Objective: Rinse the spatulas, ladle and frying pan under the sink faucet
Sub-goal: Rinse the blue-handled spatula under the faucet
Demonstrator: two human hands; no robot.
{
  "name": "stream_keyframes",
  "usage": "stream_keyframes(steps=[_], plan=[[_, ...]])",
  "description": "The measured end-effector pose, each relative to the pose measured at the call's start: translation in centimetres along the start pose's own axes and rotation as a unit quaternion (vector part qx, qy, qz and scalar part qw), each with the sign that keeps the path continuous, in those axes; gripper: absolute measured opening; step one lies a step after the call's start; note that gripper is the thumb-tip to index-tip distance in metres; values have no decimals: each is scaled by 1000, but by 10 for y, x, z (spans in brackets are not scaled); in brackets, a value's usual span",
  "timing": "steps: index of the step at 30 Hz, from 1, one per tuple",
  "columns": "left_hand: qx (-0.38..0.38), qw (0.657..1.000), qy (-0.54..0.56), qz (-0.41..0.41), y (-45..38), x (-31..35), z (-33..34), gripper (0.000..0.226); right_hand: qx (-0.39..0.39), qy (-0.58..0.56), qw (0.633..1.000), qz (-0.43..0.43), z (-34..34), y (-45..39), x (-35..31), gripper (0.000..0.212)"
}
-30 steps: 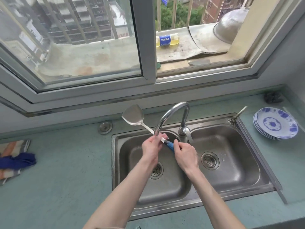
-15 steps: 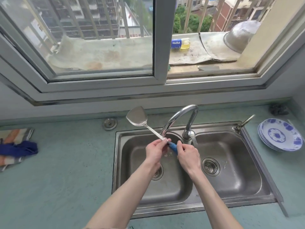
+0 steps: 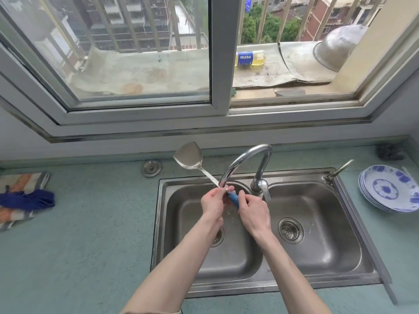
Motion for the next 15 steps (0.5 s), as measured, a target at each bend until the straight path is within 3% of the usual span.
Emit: stream_keyframes(steps=[6, 9, 12, 15], plan=[[6, 1000, -2, -1, -9, 12, -4, 22, -18, -17, 999, -29, 3, 8, -1, 54], [-24, 1000, 0, -2, -5, 14, -2, 7, -39, -41, 998, -14, 2, 3, -3, 56], [-35, 999, 6, -8, -6, 20, -4, 5, -53, -42, 998, -17, -1, 4, -8, 56], [-15, 1000, -6, 12, -8, 27, -10, 18, -74, -48, 996, -20, -1, 10, -12, 57]])
Point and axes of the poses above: each hand's wrist, its own y-axis away from the middle knuckle, its own z-axis out of the palm, x = y × z, the point moved 5 cm from there along -y, towards the middle knuckle, and after that the axes turned 8 degrees about y, right-handed, at the moved point
